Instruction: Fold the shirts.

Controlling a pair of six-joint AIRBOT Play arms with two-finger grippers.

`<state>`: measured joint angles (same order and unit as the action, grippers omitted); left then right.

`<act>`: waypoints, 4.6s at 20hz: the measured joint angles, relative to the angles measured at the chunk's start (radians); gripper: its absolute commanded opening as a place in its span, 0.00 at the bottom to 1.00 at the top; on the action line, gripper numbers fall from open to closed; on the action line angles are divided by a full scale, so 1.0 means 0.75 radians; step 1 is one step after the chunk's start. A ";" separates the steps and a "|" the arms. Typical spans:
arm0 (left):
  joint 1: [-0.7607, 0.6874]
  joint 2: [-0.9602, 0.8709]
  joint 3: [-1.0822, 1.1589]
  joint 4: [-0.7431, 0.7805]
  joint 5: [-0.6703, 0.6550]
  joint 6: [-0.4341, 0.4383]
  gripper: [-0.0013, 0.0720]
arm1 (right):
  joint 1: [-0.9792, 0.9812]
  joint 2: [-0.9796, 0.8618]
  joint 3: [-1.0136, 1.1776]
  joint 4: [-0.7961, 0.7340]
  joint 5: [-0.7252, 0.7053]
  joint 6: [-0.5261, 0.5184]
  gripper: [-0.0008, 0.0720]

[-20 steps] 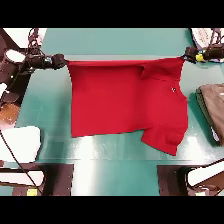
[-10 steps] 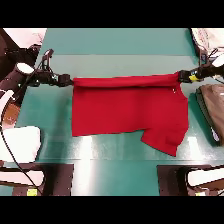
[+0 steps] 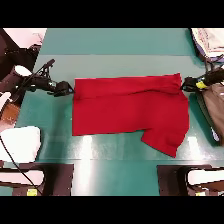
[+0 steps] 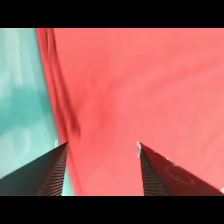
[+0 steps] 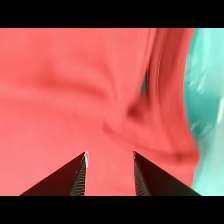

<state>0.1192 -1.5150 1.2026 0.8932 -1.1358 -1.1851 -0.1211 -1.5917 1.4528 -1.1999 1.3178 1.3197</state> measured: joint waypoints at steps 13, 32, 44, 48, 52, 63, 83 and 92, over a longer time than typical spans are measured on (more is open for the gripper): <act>0.082 0.440 -0.754 0.012 -0.187 -0.023 0.72 | -0.326 0.426 -0.500 0.495 0.222 -0.260 0.48; 0.082 0.463 -0.860 -0.215 0.091 0.089 0.05 | -0.498 0.656 -0.816 0.380 0.234 -0.272 0.46; 0.081 0.464 -0.740 -0.235 0.026 0.130 0.05 | -0.681 0.725 -1.267 0.248 0.174 -0.233 0.42; 0.081 0.464 -0.738 -0.235 0.023 0.136 0.05 | -0.683 0.726 -1.294 0.339 0.107 -0.232 0.06; 0.081 0.464 -0.737 -0.222 0.002 0.137 0.05 | -0.608 0.727 -1.281 0.392 0.073 -0.243 0.03; 0.081 0.844 -0.775 0.221 -0.336 0.002 0.05 | -0.285 1.205 -1.109 -0.045 0.299 -0.056 0.03; 0.080 0.306 -0.242 0.114 -0.031 -0.173 0.06 | 0.060 0.448 -0.345 0.005 0.011 -0.030 0.04; 0.082 0.078 -0.016 -0.073 0.136 -0.178 0.75 | 0.035 0.041 0.055 0.254 -0.081 -0.026 0.74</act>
<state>0.1806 -1.4563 1.1904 0.8387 -1.0336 -1.3182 -0.0948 -1.5608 1.4944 -1.0092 1.2572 1.3003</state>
